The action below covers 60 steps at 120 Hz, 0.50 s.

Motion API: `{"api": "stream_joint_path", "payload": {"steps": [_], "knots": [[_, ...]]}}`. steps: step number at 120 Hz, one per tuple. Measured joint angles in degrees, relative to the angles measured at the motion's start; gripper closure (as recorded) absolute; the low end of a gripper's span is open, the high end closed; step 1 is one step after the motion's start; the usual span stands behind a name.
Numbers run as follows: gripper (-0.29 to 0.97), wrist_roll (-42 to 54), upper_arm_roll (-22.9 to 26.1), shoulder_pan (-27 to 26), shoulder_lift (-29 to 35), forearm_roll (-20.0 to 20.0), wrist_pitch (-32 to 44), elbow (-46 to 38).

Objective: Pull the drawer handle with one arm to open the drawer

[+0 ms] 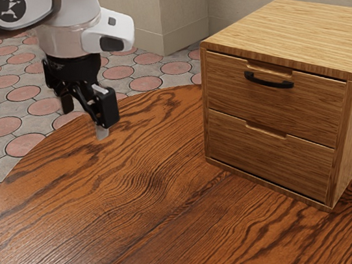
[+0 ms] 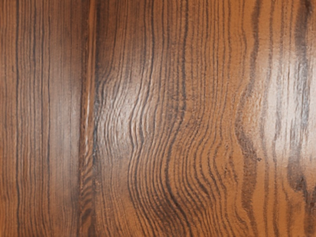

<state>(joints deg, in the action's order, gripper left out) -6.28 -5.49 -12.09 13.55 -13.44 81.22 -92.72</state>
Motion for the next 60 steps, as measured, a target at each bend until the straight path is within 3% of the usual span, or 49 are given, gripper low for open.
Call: {"api": "stream_joint_path", "payload": {"steps": [23, 40, 60], "knots": [[0.00, 2.04, -0.04, -3.26, 0.39, -0.24, 3.43, -2.99], [0.00, 16.07, -0.49, -3.17, -2.11, -2.03, 7.54, -2.86], [0.00, 31.53, -0.20, -0.59, -3.62, 1.49, 9.90, -1.98]]}}
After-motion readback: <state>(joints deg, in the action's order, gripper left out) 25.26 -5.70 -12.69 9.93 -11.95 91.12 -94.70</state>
